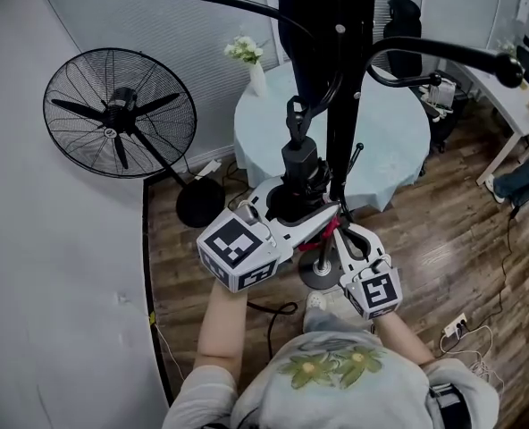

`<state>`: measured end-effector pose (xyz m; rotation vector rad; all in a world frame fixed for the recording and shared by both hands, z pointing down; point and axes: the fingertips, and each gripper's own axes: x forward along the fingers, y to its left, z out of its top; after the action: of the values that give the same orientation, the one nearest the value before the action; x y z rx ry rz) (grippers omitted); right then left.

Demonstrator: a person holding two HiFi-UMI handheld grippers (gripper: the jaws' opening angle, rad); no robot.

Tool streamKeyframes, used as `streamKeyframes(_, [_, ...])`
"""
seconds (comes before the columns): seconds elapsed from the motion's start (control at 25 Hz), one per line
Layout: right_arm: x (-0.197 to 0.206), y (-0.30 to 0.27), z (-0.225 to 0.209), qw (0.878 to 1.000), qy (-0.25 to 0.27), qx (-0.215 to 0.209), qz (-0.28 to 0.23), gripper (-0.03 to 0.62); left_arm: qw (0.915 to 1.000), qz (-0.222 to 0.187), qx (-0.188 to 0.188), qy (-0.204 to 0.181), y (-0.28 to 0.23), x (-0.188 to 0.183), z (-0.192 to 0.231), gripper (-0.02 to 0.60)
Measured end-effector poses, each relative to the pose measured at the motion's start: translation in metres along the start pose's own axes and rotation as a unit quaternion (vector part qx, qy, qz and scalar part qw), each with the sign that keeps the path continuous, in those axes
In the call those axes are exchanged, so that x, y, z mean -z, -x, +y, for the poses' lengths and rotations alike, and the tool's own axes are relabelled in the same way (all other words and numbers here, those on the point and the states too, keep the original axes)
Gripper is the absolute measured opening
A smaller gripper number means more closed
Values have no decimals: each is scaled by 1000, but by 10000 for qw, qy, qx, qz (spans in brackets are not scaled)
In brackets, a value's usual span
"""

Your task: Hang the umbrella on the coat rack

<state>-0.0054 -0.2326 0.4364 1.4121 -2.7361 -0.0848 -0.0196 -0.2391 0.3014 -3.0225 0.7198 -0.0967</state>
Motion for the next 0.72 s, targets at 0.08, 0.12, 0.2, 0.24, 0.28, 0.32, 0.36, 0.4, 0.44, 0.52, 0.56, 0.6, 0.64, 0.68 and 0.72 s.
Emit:
streamKeyframes(0.08, [0, 0, 0, 10000, -4, -11, 11, 5, 10000, -14, -11, 39, 1, 2, 1, 224])
streamKeyframes(0.12, [0, 0, 1, 10000, -12, -18, 11, 5, 10000, -17, -23, 56, 1, 3, 2, 224])
streamKeyframes(0.2, [1, 1, 1, 10000, -13, -21, 27, 5, 9999, -25, -47, 102, 2, 6, 5, 224])
streamKeyframes(0.24, [1, 1, 1, 10000, -9, -26, 27, 5, 9999, -30, -57, 131, 2, 7, 6, 224])
streamKeyframes(0.28, [0, 1, 1, 10000, -6, -31, 26, 5, 9998, -34, -64, 162, 2, 8, 7, 224])
streamKeyframes(0.32, [1, 1, 1, 10000, -1, -30, 34, 5, 9998, -37, -67, 193, 2, 9, 8, 224])
streamKeyframes(0.36, [2, 1, 1, 10000, 5, -24, 50, 5, 9997, -42, -68, 227, 3, 10, 9, 224])
streamKeyframes(0.4, [3, 1, 1, 10000, 12, -20, 59, 5, 9996, -50, -68, 265, 3, 11, 10, 224])
streamKeyframes(0.44, [2, 1, 2, 10000, 18, -21, 53, 5, 9995, -61, -69, 306, 4, 12, 11, 224])
streamKeyframes(0.52, [0, 1, 2, 10000, 21, -22, 32, 5, 9992, -84, -78, 387, 4, 13, 14, 224])
streamKeyframes(0.56, [0, 1, 1, 10000, 21, -12, 29, 5, 9990, -90, -84, 423, 4, 14, 16, 224])
streamKeyframes(0.6, [0, 1, 0, 10000, 25, 8, 35, 5, 9989, -92, -93, 459, 3, 14, 18, 224])
streamKeyframes(0.64, [1, 1, -1, 10000, 33, 32, 44, 5, 9987, -91, -100, 496, 2, 15, 20, 224])
streamKeyframes(0.68, [0, 2, -1, 10000, 40, 48, 39, 5, 9985, -90, -102, 532, 2, 15, 21, 224])
streamKeyframes(0.72, [-1, 2, -1, 10000, 43, 49, 3, 5, 9983, -91, -99, 565, 1, 16, 22, 224])
